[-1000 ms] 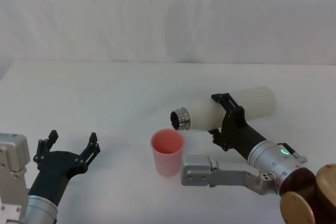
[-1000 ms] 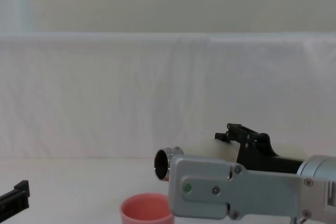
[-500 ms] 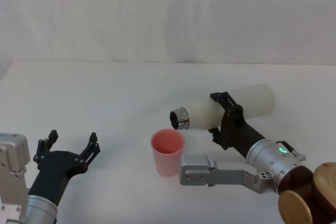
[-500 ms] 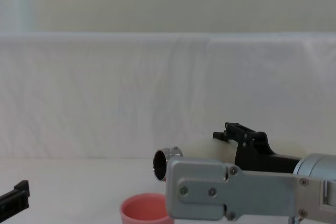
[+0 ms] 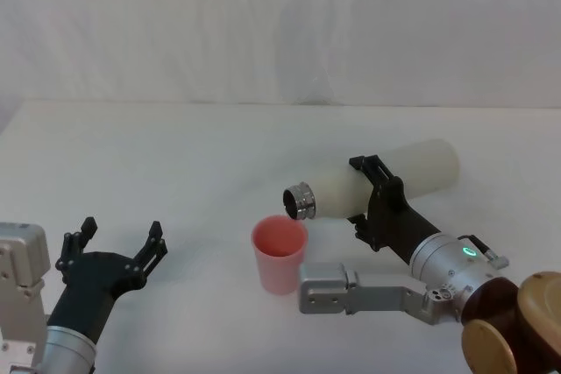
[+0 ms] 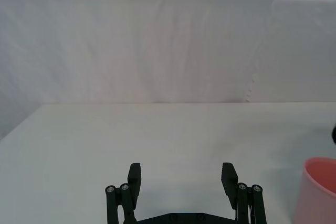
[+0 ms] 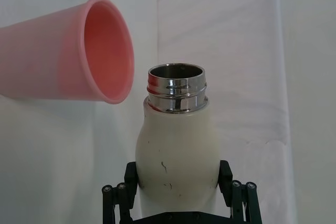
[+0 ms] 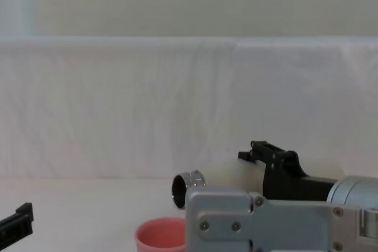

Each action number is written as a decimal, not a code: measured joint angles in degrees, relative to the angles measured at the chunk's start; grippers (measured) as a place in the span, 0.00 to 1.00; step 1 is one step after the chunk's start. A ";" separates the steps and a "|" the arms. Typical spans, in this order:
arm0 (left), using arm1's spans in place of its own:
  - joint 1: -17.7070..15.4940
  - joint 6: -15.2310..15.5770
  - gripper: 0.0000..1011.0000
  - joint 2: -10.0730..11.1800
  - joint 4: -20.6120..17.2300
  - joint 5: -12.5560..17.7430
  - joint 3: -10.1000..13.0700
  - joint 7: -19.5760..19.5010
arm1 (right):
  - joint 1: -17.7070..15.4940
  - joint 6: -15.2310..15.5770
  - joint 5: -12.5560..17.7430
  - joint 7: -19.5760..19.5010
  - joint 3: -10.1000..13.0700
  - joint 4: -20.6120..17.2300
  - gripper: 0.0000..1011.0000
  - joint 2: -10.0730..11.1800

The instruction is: Grasp the thermos with one hand and pour water into the cup lid.

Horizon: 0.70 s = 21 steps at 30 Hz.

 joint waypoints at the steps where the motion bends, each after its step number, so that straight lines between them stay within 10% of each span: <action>1: 0.00 0.00 0.99 0.00 0.00 0.00 0.00 0.00 | 0.05 0.00 -0.08 -0.01 -0.04 0.06 0.94 -0.01; 21: 0.00 0.00 0.99 0.00 0.00 0.00 0.00 0.00 | 0.65 0.00 -1.32 -0.07 -0.79 0.32 0.94 0.13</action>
